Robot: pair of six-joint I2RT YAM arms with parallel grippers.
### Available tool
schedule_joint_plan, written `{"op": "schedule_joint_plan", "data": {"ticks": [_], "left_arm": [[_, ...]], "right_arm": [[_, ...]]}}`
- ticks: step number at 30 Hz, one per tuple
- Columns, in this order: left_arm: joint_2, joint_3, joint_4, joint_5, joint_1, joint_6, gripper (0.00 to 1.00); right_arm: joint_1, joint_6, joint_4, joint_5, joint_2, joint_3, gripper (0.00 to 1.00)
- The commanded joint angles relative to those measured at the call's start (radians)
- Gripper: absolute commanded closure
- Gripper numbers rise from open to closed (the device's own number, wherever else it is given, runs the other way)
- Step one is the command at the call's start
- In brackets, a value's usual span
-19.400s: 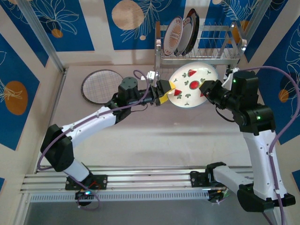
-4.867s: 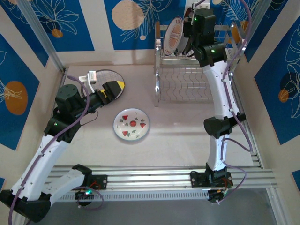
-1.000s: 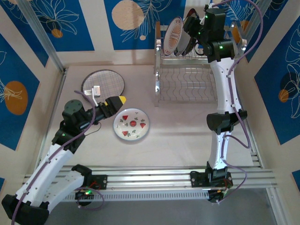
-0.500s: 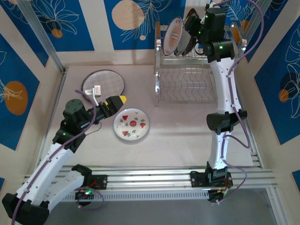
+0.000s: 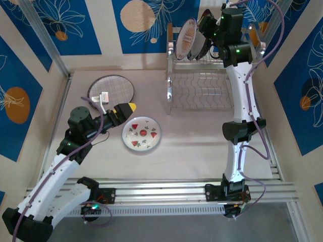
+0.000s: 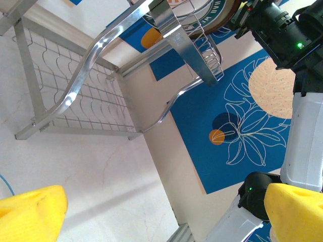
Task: Unload the plates from the dish rack
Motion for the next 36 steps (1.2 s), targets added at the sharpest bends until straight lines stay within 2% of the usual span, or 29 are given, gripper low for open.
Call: {"op": "schedule_joint_plan", "data": {"ticks": [1, 2, 5, 9, 21, 36], "left_arm": [[-0.008, 0.029, 0.02, 0.024, 0.017, -0.009, 0.0], [-0.008, 0.029, 0.02, 0.025, 0.017, -0.009, 0.0], [-0.01, 0.027, 0.018, 0.022, 0.017, -0.01, 0.0], [-0.01, 0.027, 0.02, 0.024, 0.018, -0.012, 0.0], [-0.013, 0.027, 0.021, 0.022, 0.018, -0.016, 0.0], [-0.017, 0.03, 0.015, 0.022, 0.018, -0.018, 0.0]], "right_arm": [[0.004, 0.007, 0.035, 0.024, -0.005, 0.029, 0.51], [0.005, 0.006, 0.036, 0.026, -0.006, 0.029, 0.52], [0.005, 0.006, 0.042, 0.031, -0.006, 0.03, 0.63], [0.005, 0.003, 0.044, 0.034, -0.006, 0.03, 0.72], [0.028, -0.056, 0.092, 0.076, -0.023, 0.035, 0.78], [0.047, -0.108, 0.18, 0.085, -0.044, 0.044, 0.79]]}}
